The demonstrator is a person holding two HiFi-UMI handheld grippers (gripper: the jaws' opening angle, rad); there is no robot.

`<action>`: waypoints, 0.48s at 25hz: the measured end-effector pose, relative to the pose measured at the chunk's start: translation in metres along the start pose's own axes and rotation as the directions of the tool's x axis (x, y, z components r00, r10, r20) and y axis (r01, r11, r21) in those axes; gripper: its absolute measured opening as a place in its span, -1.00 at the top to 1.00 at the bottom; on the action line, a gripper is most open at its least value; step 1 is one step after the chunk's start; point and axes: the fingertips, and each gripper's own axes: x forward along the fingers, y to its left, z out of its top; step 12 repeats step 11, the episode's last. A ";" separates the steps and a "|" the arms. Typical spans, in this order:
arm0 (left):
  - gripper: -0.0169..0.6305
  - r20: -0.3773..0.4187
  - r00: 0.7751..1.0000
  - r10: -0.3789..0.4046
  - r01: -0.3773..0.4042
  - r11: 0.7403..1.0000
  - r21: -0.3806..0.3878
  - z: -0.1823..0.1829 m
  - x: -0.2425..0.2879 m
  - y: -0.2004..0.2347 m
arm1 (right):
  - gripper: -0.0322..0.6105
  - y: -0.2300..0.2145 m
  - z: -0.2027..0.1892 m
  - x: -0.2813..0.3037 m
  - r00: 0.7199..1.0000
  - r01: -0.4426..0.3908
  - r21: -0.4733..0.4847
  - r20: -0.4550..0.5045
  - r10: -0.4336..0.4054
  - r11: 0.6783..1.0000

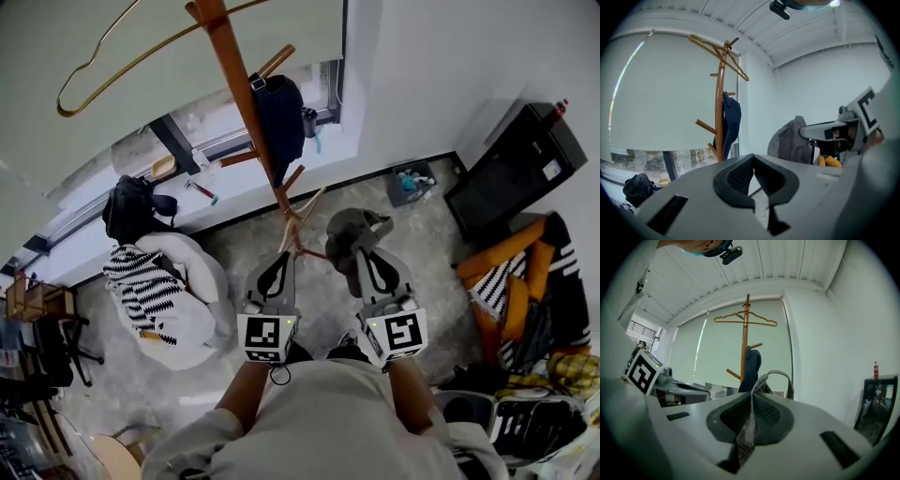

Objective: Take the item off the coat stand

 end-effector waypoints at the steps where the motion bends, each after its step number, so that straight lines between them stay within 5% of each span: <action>1: 0.92 0.002 1.000 -0.005 0.005 1.000 -0.011 -0.002 -0.003 0.003 | 0.86 0.005 0.000 0.000 1.000 0.002 -0.005 -0.003 -0.002 1.000; 12: 0.92 0.034 0.999 -0.017 0.017 1.000 -0.001 -0.006 -0.020 0.026 | 0.86 0.037 0.001 0.002 1.000 0.014 -0.027 0.019 -0.014 1.000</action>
